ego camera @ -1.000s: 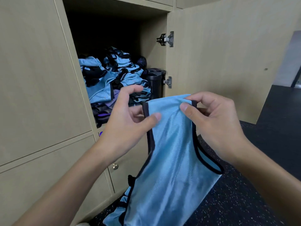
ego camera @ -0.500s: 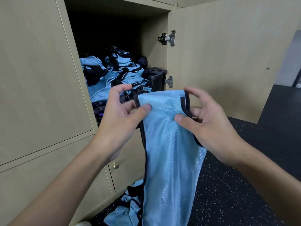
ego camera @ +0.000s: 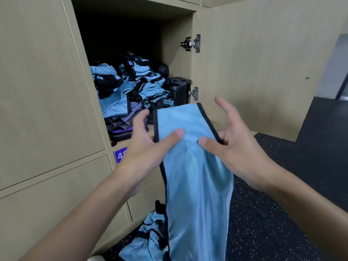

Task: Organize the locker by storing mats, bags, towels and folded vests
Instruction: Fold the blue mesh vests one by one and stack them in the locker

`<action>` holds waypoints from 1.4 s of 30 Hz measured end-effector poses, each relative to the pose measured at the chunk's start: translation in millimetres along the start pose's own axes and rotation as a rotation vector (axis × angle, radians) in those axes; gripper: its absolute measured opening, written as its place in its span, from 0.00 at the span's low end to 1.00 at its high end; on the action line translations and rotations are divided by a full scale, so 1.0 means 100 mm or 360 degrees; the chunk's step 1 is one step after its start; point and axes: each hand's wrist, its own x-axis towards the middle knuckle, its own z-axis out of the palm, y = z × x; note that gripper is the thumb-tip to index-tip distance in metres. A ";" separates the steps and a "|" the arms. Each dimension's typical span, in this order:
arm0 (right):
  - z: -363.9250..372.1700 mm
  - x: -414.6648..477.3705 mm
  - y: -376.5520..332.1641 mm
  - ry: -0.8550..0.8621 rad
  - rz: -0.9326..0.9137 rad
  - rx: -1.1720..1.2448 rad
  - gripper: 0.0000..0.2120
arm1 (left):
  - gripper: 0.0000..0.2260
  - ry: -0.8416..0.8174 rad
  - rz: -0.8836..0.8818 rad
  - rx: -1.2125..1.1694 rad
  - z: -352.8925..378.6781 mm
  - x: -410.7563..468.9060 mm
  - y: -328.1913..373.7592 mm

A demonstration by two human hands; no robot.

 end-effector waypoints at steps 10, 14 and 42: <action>-0.13 0.07 0.10 -0.0216 0.0113 0.0049 0.49 | 0.33 -0.0002 0.0270 -0.0140 0.07 -0.01 -0.08; -0.13 0.06 0.10 -0.0114 0.0043 0.0121 0.45 | 0.40 -0.0180 0.0138 0.0008 0.03 -0.01 -0.13; -0.05 0.05 0.26 -0.0093 0.0403 0.0350 0.56 | 0.38 0.0278 0.0128 -0.0311 -0.05 0.10 -0.06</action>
